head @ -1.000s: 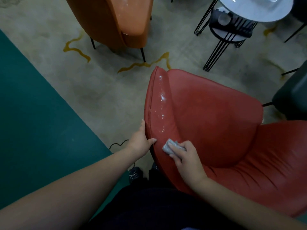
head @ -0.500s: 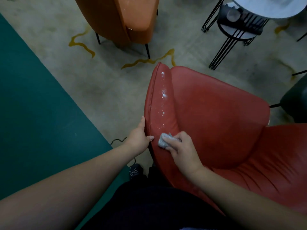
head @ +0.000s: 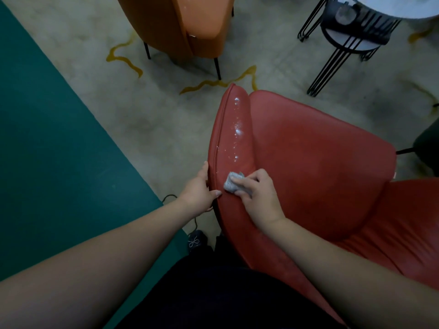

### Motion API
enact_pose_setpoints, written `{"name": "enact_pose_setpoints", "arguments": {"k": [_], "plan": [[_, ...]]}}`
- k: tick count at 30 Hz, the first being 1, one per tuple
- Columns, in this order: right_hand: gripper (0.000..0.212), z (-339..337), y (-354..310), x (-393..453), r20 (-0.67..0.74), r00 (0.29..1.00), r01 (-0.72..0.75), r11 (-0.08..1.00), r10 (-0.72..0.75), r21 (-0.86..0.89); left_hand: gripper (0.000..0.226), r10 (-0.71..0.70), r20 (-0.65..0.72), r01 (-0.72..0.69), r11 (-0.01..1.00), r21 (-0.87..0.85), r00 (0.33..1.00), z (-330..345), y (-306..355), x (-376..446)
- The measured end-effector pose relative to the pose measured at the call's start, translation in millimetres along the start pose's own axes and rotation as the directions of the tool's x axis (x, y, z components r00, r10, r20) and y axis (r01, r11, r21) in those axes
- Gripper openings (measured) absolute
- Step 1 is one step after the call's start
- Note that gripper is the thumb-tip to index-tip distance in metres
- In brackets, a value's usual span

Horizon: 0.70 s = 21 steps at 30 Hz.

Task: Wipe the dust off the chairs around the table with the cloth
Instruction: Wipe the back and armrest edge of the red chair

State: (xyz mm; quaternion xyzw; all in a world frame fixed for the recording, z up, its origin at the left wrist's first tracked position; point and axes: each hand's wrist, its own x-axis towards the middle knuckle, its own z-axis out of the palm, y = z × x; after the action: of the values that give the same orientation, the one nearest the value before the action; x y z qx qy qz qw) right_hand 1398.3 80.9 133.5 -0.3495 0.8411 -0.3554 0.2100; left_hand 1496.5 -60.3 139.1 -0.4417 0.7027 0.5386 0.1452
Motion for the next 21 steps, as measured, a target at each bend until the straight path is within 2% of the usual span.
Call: {"name": "enact_pose_setpoints", "arguments": {"k": [5, 9, 13, 18, 21], "plan": [[0.045, -3.3, 4.4, -35.3, -0.025, 0.999, 0.022, 0.999, -0.022, -0.025, 0.094, -0.014, 0.034, 0.018, 0.992, -0.126, 0.999, -1.1, -3.6, 1.3], [0.04, 2.9, -1.1, -0.8, -0.036, 0.998, 0.051, 0.998, -0.052, -0.023, 0.097, 0.006, 0.044, 0.0, 0.991, -0.135, 0.999, -3.1, -5.7, 3.2], [0.035, 12.2, -9.0, 49.2, -0.059, 0.992, -0.108, 0.994, 0.109, 0.017, 0.104, 0.039, 0.065, -0.03, 0.992, -0.127, 0.997, -5.5, -5.0, 11.0], [0.042, 9.0, -5.4, -8.4, -0.072, 0.997, -0.039, 0.999, 0.041, 0.022, 0.124, 0.068, 0.168, -0.053, 0.994, -0.092, 0.983, -18.4, -5.7, 25.3], [0.038, 15.5, -10.2, 12.8, -0.081, 0.994, -0.073, 0.997, 0.074, 0.015, 0.129, 0.07, 0.223, -0.044, 0.992, -0.118, 0.972, -25.1, -6.9, 31.4]]}}
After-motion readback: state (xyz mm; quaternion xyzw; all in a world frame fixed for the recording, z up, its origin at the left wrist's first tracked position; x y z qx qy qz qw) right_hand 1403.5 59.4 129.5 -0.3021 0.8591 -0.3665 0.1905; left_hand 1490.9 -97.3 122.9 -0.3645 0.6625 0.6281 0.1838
